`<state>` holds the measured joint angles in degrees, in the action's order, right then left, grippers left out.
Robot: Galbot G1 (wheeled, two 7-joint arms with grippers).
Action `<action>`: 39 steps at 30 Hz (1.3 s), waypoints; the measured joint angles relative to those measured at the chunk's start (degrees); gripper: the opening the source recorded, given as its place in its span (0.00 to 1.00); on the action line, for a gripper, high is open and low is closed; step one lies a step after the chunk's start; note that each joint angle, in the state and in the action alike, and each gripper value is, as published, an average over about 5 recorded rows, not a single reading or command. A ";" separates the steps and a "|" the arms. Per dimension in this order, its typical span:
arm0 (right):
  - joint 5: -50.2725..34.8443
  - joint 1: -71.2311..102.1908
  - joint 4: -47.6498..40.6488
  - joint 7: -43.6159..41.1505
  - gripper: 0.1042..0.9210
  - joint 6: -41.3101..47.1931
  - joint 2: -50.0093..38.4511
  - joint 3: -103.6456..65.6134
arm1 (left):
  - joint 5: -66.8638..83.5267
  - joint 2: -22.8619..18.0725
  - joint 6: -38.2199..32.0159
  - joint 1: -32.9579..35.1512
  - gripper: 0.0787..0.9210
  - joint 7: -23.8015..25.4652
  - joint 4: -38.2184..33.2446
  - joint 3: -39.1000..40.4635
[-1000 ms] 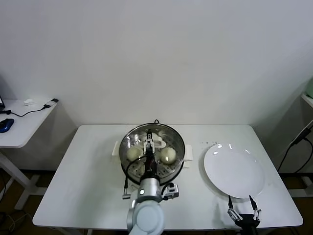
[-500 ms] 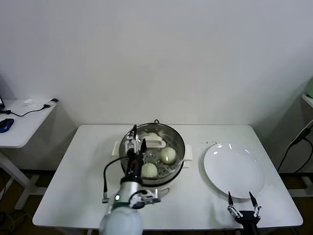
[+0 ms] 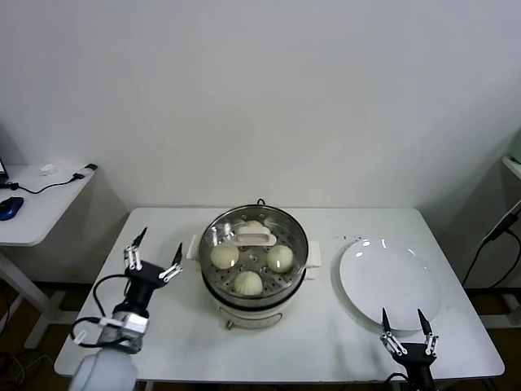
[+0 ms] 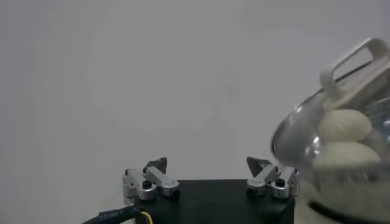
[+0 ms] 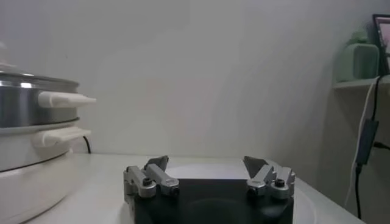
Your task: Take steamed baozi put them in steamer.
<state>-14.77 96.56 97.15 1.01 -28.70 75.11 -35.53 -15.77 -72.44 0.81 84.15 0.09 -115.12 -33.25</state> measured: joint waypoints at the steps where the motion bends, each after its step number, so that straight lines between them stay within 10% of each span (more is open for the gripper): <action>1: -0.23 -0.01 -0.01 -0.04 0.88 -0.11 -0.05 0.01 | 3.47 0.25 -1.43 0.60 0.88 0.38 1.30 -0.85; 16: -2.75 -0.01 -0.48 -0.57 0.88 -0.36 -0.32 0.37 | 28.83 0.63 -14.70 5.59 0.88 3.16 15.40 -4.39; 39: -3.21 -0.05 -0.94 -0.78 0.88 -0.35 -0.12 0.88 | 33.93 -0.15 -18.79 7.51 0.88 3.38 18.32 -4.09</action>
<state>-17.98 96.52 96.21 0.23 -29.05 74.99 -34.65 18.16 -72.59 -17.98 91.67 3.47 -96.81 -37.33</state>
